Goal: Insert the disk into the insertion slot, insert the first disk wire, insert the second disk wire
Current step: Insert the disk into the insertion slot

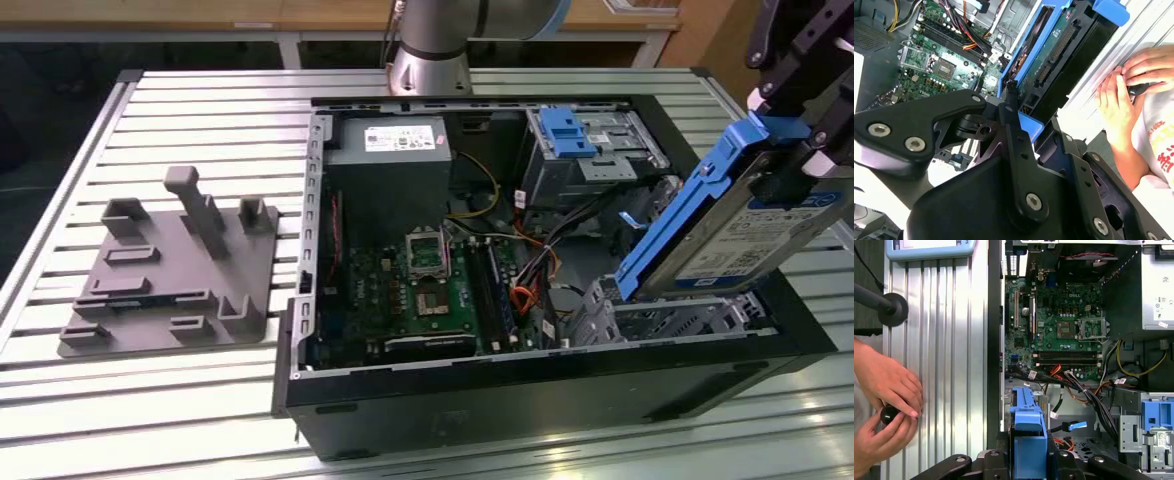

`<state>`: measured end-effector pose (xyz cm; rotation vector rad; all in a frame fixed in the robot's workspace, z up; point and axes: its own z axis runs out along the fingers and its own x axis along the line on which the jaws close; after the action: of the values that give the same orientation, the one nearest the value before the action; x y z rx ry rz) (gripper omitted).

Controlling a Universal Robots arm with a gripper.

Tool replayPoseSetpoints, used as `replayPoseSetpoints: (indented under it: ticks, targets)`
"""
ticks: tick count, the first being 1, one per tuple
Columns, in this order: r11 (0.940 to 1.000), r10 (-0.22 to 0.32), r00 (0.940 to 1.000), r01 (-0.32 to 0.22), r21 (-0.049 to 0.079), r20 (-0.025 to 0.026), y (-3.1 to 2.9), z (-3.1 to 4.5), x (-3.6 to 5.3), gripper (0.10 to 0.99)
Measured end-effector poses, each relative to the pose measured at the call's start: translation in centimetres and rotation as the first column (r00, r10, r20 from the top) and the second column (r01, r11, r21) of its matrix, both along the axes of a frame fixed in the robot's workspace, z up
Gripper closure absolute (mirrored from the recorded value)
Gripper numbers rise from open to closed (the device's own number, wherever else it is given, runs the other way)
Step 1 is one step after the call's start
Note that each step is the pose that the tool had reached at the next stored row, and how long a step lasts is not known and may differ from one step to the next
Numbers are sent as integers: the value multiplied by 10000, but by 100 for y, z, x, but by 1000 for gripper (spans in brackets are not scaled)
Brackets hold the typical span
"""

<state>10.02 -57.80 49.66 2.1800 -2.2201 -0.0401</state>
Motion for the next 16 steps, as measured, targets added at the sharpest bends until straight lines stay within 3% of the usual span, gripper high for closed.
replayPoseSetpoints:
  ticks: [3,6,16]
  targets:
    - [10000,0,10000,0,6,1,0,1,0,725]
    - [9999,1,10000,-1,115,5,-4,-1,0,725]
    - [9968,72,9999,-77,798,75,-33,0,0,725]
